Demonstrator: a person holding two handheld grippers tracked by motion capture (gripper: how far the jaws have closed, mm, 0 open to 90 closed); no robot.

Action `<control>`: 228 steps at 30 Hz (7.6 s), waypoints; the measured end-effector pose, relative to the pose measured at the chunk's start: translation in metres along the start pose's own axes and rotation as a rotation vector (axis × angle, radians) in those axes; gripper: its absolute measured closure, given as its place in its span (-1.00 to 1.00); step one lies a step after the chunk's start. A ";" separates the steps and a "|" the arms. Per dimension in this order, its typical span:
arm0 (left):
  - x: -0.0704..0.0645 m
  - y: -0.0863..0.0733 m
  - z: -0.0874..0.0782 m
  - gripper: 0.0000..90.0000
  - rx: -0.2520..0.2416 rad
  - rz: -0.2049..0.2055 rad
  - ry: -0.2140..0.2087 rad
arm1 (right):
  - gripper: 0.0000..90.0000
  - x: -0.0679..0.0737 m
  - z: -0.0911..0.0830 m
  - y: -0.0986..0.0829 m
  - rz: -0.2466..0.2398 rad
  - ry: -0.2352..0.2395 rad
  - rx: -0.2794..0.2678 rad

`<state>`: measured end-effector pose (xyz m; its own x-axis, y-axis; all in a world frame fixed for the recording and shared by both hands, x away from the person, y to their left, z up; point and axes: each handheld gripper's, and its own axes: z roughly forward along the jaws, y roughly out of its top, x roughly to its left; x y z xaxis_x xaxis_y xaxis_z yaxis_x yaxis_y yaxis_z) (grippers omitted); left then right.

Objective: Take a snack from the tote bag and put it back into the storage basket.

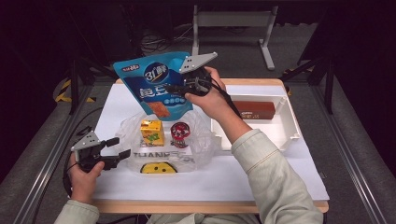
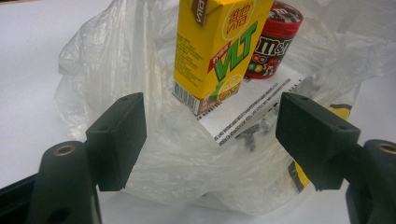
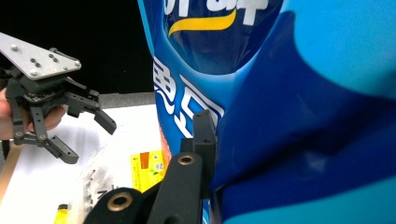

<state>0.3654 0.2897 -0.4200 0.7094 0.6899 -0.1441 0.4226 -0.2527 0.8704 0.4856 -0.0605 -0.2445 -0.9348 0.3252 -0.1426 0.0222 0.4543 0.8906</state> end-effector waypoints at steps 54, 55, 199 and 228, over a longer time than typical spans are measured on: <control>-0.001 0.000 0.002 -0.47 0.018 0.010 0.020 | 0.95 -0.034 -0.128 -0.037 0.121 -0.174 0.012; -0.001 0.000 0.002 -0.47 0.018 0.009 0.020 | 0.95 -0.035 -0.130 -0.039 0.122 -0.180 0.014; 0.000 -0.002 0.003 -0.47 0.018 -0.010 0.027 | 0.22 -0.081 -0.156 -0.191 0.194 -0.241 0.132; 0.001 0.003 0.009 -0.47 0.009 -0.004 0.020 | -0.13 -0.050 -0.190 -0.181 0.278 -0.344 0.191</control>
<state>0.3724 0.2832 -0.4216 0.6965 0.7041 -0.1384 0.4305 -0.2558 0.8656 0.4604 -0.3166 -0.3162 -0.7135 0.6968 -0.0737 0.3496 0.4452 0.8243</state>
